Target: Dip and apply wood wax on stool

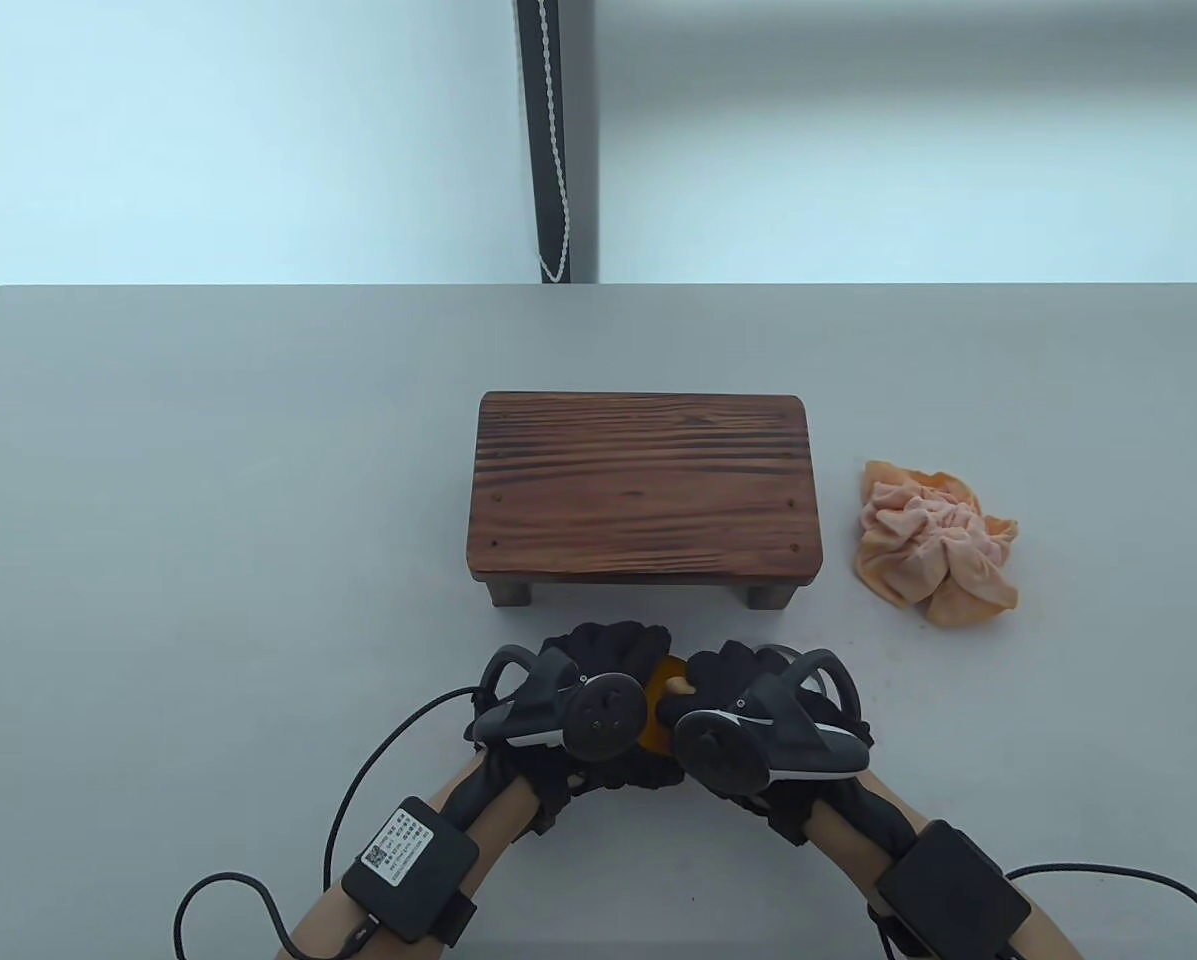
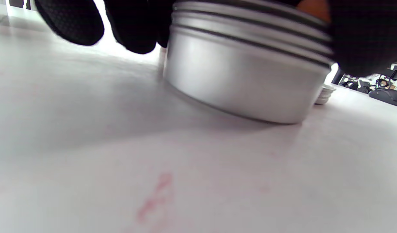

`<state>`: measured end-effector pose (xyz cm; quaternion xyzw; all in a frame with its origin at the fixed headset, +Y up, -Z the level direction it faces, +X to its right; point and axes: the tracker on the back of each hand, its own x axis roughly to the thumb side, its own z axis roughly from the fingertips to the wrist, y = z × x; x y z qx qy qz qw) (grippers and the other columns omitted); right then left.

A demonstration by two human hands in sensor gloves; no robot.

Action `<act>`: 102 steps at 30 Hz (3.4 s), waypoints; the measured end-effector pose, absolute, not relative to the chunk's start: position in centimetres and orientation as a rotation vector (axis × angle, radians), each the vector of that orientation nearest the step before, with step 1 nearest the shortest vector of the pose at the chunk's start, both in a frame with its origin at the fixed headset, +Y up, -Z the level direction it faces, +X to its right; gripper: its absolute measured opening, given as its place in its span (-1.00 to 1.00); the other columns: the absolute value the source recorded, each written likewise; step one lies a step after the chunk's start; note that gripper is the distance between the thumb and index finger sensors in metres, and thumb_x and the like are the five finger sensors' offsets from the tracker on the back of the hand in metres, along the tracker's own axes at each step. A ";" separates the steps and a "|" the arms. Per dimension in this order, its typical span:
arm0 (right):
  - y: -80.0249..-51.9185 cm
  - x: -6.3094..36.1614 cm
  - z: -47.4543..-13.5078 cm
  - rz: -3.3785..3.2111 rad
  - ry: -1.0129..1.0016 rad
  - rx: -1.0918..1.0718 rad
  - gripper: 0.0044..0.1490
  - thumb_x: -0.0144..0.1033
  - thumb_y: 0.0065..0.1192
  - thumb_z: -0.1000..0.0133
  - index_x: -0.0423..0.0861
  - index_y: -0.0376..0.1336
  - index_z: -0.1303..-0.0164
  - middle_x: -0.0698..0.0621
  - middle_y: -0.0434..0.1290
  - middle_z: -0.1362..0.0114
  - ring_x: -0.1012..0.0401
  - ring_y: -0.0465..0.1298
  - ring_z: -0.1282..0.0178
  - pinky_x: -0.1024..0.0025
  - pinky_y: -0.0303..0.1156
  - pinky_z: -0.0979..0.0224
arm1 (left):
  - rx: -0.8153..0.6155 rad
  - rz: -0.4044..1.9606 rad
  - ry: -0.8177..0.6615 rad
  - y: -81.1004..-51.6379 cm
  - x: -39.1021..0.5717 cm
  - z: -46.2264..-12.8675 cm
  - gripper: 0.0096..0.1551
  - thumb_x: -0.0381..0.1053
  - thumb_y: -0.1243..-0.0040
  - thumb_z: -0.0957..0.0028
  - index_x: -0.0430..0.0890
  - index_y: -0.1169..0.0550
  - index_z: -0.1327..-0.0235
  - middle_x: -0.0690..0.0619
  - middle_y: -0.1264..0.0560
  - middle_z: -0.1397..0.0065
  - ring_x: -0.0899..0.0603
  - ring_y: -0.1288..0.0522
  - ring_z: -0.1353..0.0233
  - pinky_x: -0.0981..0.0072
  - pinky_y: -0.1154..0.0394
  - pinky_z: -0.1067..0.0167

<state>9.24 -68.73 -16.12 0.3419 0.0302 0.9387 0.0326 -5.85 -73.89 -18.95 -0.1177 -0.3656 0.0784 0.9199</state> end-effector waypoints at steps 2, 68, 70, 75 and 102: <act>-68.4 9.7 -16.1 2.855 0.093 1.044 -0.57 -0.21 0.53 -0.13 -0.11 0.67 -0.08 -0.36 0.69 -0.09 -0.13 0.66 -0.06 -0.27 0.60 -0.14 | -0.272 0.154 -0.741 -74.0 -5.8 -18.8 -0.05 0.43 -0.23 -0.26 -0.15 -0.22 -0.62 -0.31 -0.20 -0.71 -0.55 -0.28 -0.57 -0.68 -0.31 -0.36; -61.9 -3.2 -26.9 3.175 -0.112 1.074 -0.54 -0.33 0.54 -0.12 -0.07 0.54 -0.24 -0.30 0.68 -0.16 -0.13 0.70 -0.03 -0.25 0.62 -0.13 | -0.220 0.999 0.014 -71.7 -21.8 -26.5 -0.11 0.12 -0.11 -0.29 -0.47 -0.32 -0.66 -0.37 -0.58 -0.32 -0.42 -0.59 -0.23 -0.47 -0.49 -0.17; -62.0 -3.3 -26.2 3.107 -0.103 1.097 -0.54 -0.33 0.56 -0.12 -0.08 0.55 -0.23 -0.30 0.68 -0.15 -0.13 0.70 -0.03 -0.25 0.62 -0.13 | -0.204 0.988 0.014 -71.6 -21.6 -26.5 -0.11 0.12 -0.11 -0.29 -0.47 -0.32 -0.66 -0.37 -0.58 -0.31 -0.42 -0.59 -0.22 -0.47 -0.49 -0.17; -62.4 -3.0 -28.7 3.094 -0.156 0.940 -0.56 -0.33 0.54 -0.12 -0.01 0.54 -0.22 -0.29 0.68 -0.16 -0.13 0.71 -0.02 -0.24 0.62 -0.13 | -0.200 0.949 0.013 -71.3 -21.4 -26.4 -0.12 0.11 -0.08 -0.30 -0.48 -0.32 -0.66 -0.38 -0.58 -0.31 -0.43 -0.58 -0.22 -0.48 -0.48 -0.17; -62.3 -0.6 -29.3 3.180 -0.134 0.836 -0.56 -0.34 0.54 -0.12 -0.03 0.55 -0.22 -0.30 0.69 -0.14 -0.12 0.72 0.01 -0.24 0.64 -0.10 | -0.200 0.899 0.011 -71.0 -21.1 -26.4 -0.12 0.11 -0.08 -0.30 -0.49 -0.33 -0.65 -0.37 -0.58 -0.30 -0.42 -0.58 -0.22 -0.49 -0.47 -0.18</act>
